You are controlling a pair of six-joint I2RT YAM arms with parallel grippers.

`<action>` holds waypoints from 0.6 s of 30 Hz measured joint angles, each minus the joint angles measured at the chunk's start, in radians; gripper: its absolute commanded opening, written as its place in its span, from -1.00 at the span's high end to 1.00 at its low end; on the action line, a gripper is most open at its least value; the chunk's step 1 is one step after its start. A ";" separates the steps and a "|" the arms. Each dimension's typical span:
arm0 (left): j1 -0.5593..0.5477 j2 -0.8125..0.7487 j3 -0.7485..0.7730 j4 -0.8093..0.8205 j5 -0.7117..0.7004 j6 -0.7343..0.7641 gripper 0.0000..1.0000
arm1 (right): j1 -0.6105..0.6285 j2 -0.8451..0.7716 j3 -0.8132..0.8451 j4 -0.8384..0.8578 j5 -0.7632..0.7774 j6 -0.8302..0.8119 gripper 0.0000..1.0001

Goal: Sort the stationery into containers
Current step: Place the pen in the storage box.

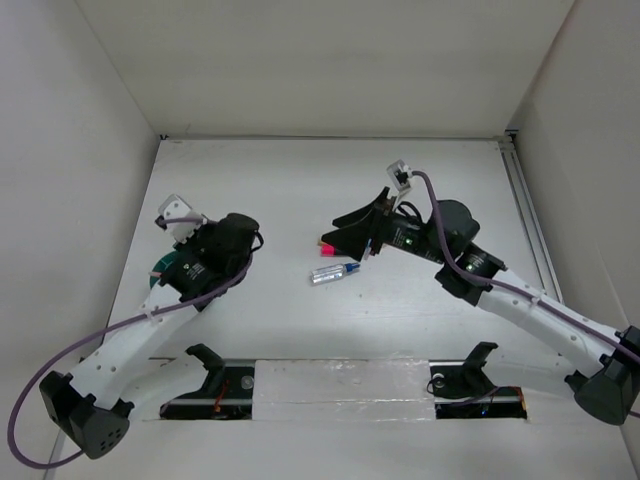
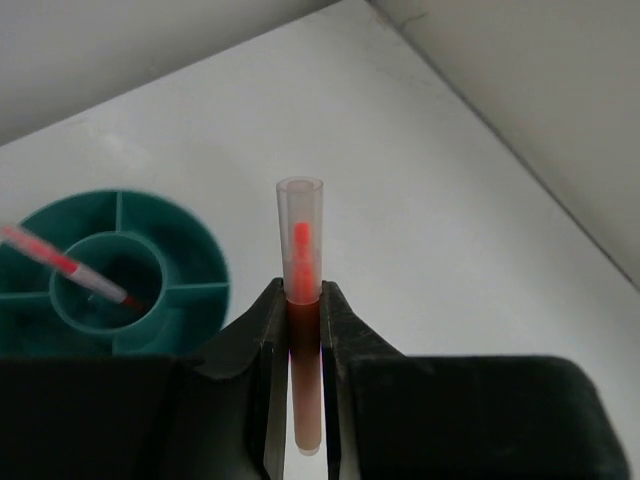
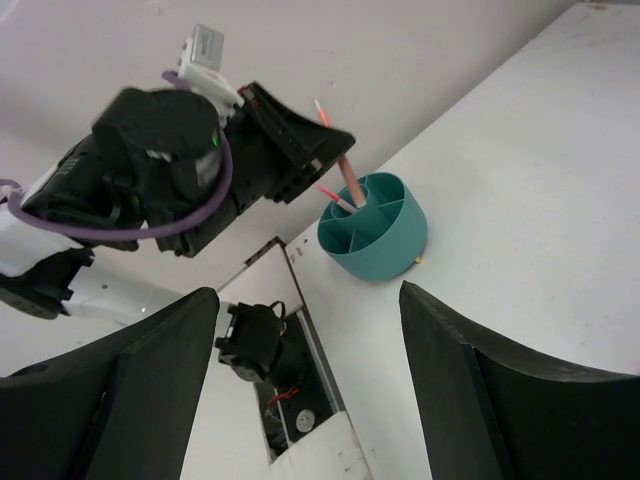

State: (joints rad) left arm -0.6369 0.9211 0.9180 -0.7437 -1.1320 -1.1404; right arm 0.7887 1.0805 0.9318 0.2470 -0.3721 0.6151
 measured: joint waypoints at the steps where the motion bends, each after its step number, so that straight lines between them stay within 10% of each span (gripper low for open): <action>1: 0.001 -0.002 0.006 0.084 -0.001 0.074 1.00 | 0.003 -0.006 0.000 0.000 -0.001 -0.002 -0.58; 10: 0.531 0.137 0.263 0.358 0.375 0.488 1.00 | 0.006 -0.111 -0.046 -0.041 0.037 -0.012 -0.58; 18: 0.552 0.009 0.222 0.258 0.290 0.605 1.00 | -0.004 -0.206 -0.046 -0.105 0.077 -0.048 -0.58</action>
State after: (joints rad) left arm -0.0849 0.9302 1.1404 -0.4858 -0.8425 -0.5358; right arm 0.7849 0.8745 0.8856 0.1417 -0.2951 0.5671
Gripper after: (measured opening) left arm 0.084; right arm 0.790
